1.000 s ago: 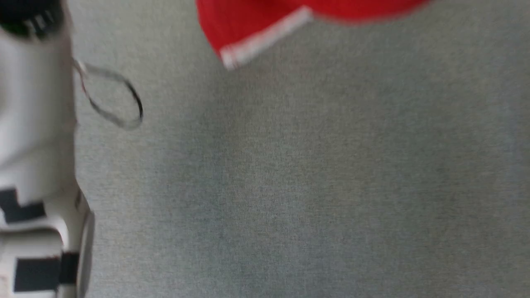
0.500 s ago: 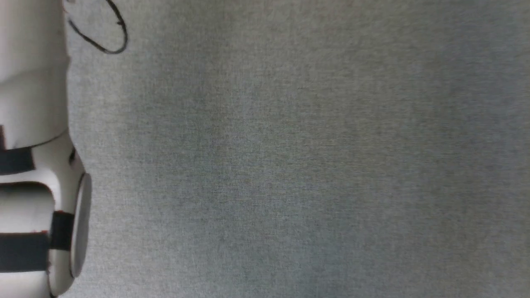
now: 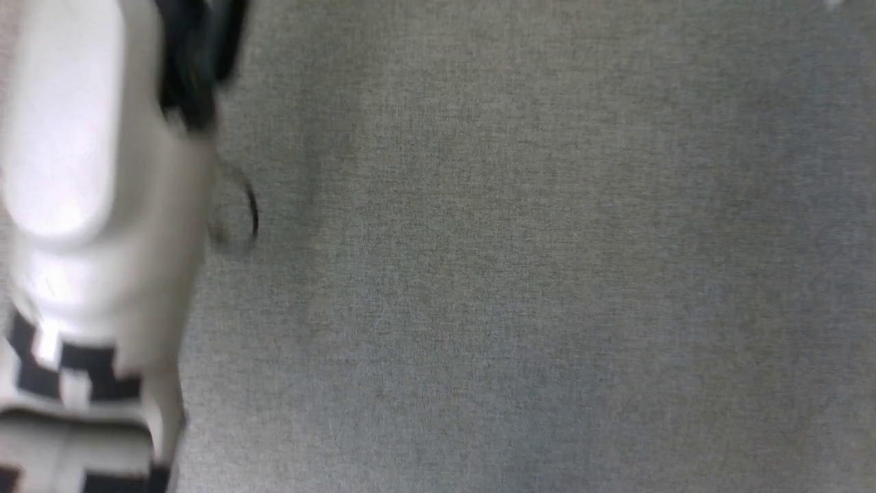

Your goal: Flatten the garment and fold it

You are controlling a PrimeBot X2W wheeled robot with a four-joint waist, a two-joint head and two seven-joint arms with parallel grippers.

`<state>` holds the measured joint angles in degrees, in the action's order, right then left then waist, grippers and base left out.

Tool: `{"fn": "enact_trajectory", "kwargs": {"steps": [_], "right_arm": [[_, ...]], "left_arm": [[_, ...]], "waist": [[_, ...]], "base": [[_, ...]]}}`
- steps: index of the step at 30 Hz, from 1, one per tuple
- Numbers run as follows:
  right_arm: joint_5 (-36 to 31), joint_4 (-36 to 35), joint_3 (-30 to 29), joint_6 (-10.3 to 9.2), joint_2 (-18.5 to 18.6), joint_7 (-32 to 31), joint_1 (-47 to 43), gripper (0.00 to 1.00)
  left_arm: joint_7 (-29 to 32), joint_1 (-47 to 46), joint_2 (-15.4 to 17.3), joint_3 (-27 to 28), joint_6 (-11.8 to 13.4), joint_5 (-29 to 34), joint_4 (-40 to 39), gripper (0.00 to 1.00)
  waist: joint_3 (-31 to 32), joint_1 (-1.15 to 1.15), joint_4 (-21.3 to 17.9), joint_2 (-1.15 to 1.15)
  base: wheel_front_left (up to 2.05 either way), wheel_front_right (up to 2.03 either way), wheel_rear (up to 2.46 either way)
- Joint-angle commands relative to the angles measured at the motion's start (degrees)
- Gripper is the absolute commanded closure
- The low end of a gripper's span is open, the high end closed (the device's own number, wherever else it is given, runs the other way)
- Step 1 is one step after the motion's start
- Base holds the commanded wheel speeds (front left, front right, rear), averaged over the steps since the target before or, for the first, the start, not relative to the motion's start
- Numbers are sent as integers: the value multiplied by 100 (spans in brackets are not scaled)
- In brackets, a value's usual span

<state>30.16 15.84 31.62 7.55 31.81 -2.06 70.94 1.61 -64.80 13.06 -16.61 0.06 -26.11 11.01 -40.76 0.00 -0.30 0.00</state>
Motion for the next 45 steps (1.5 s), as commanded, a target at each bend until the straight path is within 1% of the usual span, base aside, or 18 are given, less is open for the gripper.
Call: {"fn": "enact_trajectory", "kwargs": {"steps": [1, 5, 9, 11, 14, 18, 20, 23, 29, 33, 41, 45], "right_arm": [[78, -98, -7, -6, 68, 20, -200, 100], [419, -847, -224, -6, 289, -36, -1266, 100], [534, -1404, -618, -6, 356, -139, -2464, 100], [528, -1601, -838, -6, 308, -197, -3041, 100], [517, -1817, -1165, -6, 142, -285, -3822, 100], [508, -1950, -1502, -6, -123, -400, -4694, 100], [491, -1978, -1614, -6, -259, -447, -5075, 100], [488, -2003, -1782, -6, -469, -476, -5573, 100], [381, -2053, -1991, -6, -673, -606, -6434, 100], [375, -2102, -2184, -6, -812, -768, -6991, 100], [529, -2450, -2247, -6, -883, -1334, -7978, 100], [603, -2649, -2372, -6, -885, -1622, -8337, 100]], "left_arm": [[27, 217, 24, -10, -9, -68, -109, 100], [266, 1353, 105, -19, 189, -263, -1010, 100], [411, 2432, 287, 30, 445, -323, -1729, 100], [437, 2928, 350, 69, 570, -359, -1982, 100], [468, 3643, 347, 97, 722, -502, -2283, 100], [525, 4485, 308, 36, 828, -709, -2520, 100], [570, 4866, 276, -27, 850, -833, -2563, 100], [704, 5390, 317, -153, 848, -963, -2560, 100], [1165, 6252, 477, -432, 762, -1304, -2447, 100], [1453, 6723, 584, -529, 769, -1536, -2434, 100], [1909, 7543, 791, -608, 860, -1954, -2800, 100], [1922, 7834, 823, -591, 919, -2056, -3062, 100]], "waist": [[165, 0, -39, 0], [471, 0, -87, 0], [777, 0, -130, 0], [930, 0, -158, 0], [1148, 0, -182, 0], [1438, 0, -180, 0], [1604, 0, -174, 0], [1829, 0, -157, 0], [2226, 0, -61, 0], [2506, 0, 12, 0], [2852, 0, -2, 0], [2954, 0, -61, 0]], "base": [[0, 0, 0], [0, 0, 0], [0, 0, 0], [0, 0, 0], [0, 0, 0], [0, 0, 0], [0, 0, 0], [0, 0, 0], [0, 0, 0], [0, 0, 0], [0, 0, 0], [0, 0, 0]]}}
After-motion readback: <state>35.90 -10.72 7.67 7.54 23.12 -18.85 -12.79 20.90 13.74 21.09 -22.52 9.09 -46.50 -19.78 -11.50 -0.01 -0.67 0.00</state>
